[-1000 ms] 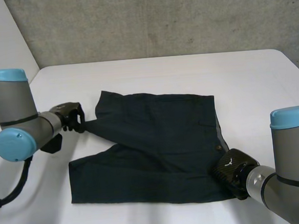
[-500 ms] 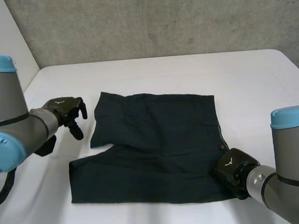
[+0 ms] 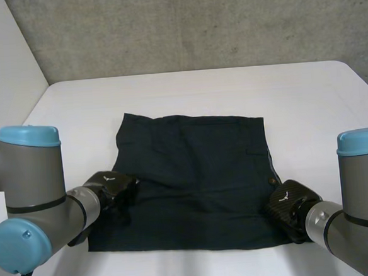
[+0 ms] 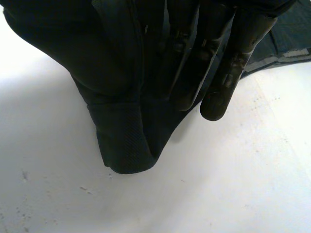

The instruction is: Fold the shorts.

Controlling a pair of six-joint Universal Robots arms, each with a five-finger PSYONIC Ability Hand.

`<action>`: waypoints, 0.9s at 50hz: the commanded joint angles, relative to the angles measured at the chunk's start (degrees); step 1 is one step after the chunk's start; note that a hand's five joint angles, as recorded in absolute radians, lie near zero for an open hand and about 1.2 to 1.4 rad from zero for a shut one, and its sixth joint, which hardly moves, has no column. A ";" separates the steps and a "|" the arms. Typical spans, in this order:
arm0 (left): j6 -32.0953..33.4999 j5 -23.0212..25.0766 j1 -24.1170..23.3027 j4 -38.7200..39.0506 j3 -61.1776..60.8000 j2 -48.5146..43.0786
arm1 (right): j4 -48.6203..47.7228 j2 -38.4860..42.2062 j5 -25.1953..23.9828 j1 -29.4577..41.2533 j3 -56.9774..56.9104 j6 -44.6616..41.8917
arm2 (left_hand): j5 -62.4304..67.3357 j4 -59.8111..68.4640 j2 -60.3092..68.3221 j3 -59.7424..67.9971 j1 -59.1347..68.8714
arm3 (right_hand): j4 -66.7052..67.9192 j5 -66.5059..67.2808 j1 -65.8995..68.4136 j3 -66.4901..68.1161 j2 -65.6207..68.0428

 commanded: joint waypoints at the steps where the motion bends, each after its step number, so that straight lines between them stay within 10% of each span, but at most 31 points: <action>1: -0.40 -0.77 -0.41 -0.48 -0.39 3.05 | 0.08 -1.16 0.22 -0.05 -0.39 0.00 | 31.13 30.72 30.83 30.89 30.41 | 11.86 11.66 24.14 12.50 12.52; 33: 6.97 -0.07 0.73 -19.29 -14.98 41.82 | 27.86 -27.18 -0.74 -5.57 -1.00 -9.65 | 31.13 30.72 30.83 30.89 30.41 | 11.86 11.66 24.14 12.50 12.52; 45: 9.70 -1.03 2.93 2.77 -2.61 21.63 | 17.23 -5.05 -7.78 -7.53 -19.36 -6.86 | 31.13 30.72 30.83 30.89 30.41 | 11.86 11.66 24.14 12.50 12.52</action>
